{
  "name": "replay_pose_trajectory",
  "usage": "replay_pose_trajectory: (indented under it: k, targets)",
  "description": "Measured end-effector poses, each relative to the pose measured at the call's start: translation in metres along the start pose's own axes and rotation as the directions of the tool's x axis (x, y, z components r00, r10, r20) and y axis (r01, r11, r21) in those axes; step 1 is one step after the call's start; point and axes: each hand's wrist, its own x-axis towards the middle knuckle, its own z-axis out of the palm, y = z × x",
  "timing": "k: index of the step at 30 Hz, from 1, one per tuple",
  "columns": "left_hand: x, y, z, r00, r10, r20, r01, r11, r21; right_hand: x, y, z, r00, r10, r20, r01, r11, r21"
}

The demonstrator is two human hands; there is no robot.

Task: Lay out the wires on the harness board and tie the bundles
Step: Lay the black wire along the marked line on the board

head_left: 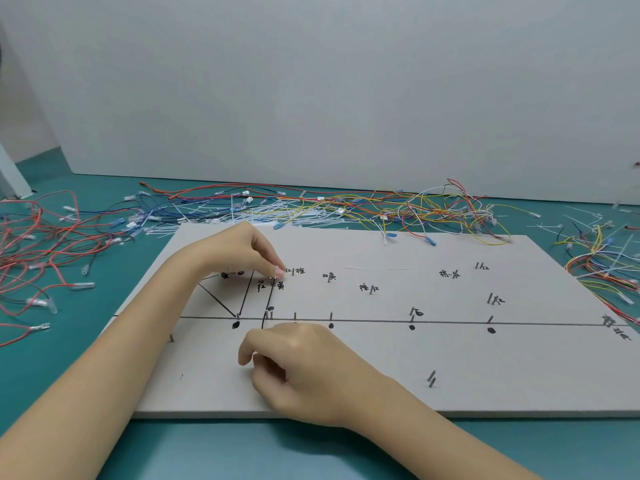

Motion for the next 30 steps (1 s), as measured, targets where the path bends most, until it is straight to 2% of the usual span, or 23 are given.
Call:
replay_pose_trajectory:
  k: [7,15,22,30]
  targets:
    - [-0.001,0.000,0.000,1.000,-0.011,0.011,0.011,1.000,-0.016,-0.002,-0.002,0.002,1.000,0.009,-0.004,-0.009,1.000,0.018]
    - [-0.001,0.001,0.002,1.000,0.019,0.017,-0.018,0.999,-0.040,-0.002,-0.002,-0.003,0.994,0.016,-0.109,-0.008,0.997,0.072]
    - [0.001,-0.001,0.002,1.000,0.018,0.006,-0.018,0.999,-0.040,-0.001,0.004,-0.008,0.976,0.105,-0.192,-0.073,0.983,0.169]
    - [0.003,-0.004,0.001,1.000,0.020,0.012,-0.019,0.999,-0.049,0.000,0.003,-0.010,0.946,0.154,-0.286,-0.076,0.961,0.267]
